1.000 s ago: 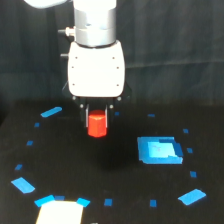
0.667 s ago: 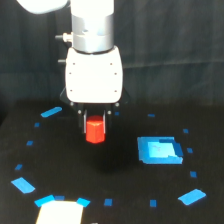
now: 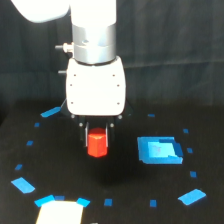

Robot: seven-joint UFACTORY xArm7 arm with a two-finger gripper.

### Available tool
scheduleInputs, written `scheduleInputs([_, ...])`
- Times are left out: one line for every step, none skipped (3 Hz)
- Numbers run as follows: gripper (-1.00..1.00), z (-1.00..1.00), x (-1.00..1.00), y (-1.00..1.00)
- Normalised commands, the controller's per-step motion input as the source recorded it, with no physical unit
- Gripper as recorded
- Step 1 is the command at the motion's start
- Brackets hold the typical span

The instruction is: Pick up the red object from the table

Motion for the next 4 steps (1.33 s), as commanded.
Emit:
scheduleInputs([-1.00, 1.00, 0.39, 1.00])
scheduleInputs([-0.73, 1.00, 0.26, 1.00])
scheduleInputs([-1.00, -0.76, -0.37, -0.71])
scheduleInputs([-1.00, -0.25, -0.01, -0.62])
